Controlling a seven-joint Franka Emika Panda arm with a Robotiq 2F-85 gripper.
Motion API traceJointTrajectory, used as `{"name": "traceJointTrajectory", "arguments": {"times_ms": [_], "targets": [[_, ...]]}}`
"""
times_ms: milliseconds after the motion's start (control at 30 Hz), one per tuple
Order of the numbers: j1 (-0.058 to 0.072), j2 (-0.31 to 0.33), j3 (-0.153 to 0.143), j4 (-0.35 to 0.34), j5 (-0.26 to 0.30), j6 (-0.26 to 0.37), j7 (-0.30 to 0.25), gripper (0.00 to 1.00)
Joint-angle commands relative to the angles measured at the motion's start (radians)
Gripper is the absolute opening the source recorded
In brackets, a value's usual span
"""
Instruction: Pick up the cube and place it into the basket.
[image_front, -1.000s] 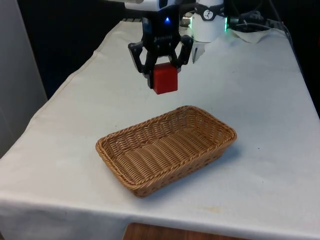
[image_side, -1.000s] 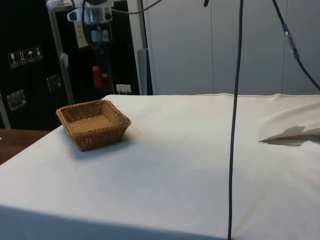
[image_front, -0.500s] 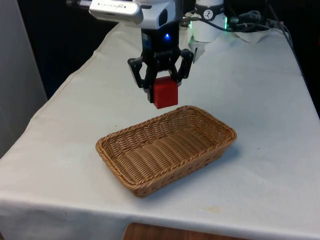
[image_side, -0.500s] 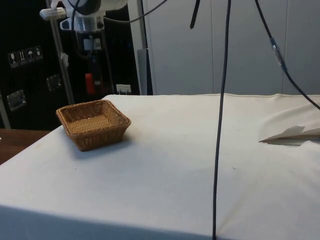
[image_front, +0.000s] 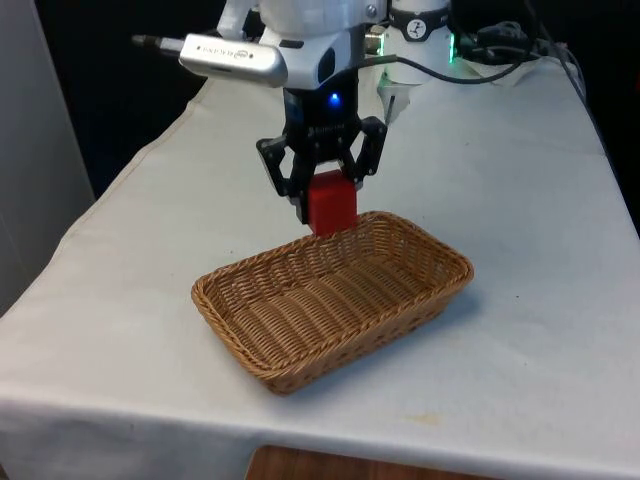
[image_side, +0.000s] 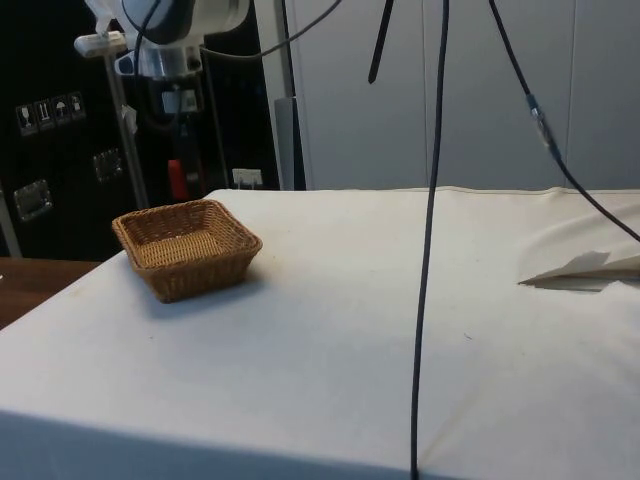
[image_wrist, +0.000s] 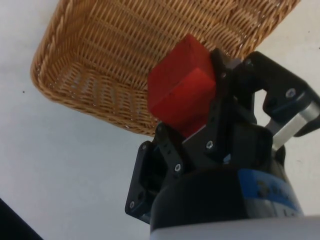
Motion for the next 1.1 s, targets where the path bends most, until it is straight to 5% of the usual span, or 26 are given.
{"name": "traceJointTrajectory", "arguments": {"times_ms": [0, 1067], "targets": [[-0.004, 0.010, 0.002, 0.015, 0.001, -0.019, 0.001, 0.00], [-0.010, 0.104, 0.000, 0.086, 0.002, -0.027, 0.008, 0.00]]}}
